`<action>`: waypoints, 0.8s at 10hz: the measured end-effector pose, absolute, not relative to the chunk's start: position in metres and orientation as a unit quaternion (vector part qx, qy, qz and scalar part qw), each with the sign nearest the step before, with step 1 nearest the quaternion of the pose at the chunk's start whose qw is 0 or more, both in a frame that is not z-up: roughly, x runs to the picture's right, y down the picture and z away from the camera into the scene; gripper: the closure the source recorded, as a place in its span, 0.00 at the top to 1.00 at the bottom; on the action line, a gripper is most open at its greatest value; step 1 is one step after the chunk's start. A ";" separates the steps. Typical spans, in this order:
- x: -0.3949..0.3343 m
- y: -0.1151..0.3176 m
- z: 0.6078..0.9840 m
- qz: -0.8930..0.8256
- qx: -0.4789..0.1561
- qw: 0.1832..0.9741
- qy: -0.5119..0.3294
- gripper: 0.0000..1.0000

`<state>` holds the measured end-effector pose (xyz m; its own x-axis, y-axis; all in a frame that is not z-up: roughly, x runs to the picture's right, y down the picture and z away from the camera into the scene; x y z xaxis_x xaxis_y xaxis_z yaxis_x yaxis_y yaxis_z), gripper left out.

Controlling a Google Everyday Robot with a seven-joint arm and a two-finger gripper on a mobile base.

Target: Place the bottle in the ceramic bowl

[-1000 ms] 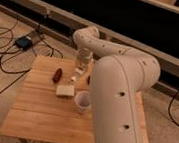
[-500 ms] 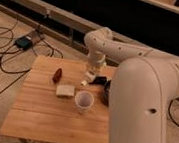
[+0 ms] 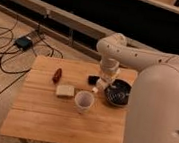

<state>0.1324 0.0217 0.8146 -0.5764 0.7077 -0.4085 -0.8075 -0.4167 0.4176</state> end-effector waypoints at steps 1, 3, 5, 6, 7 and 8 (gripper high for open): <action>0.149 0.030 0.806 0.842 -0.075 0.440 0.304 0.00; 0.178 0.047 0.790 0.850 -0.056 0.416 0.318 0.00; 0.198 0.063 0.779 0.852 -0.043 0.401 0.334 0.00; 0.192 0.061 0.781 0.853 -0.047 0.403 0.329 0.00; 0.193 0.062 0.781 0.853 -0.046 0.403 0.330 0.00; 0.193 0.062 0.781 0.852 -0.047 0.403 0.330 0.00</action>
<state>0.1928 0.0624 0.7813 -0.6711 0.6557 -0.3459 -0.7175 -0.4572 0.5255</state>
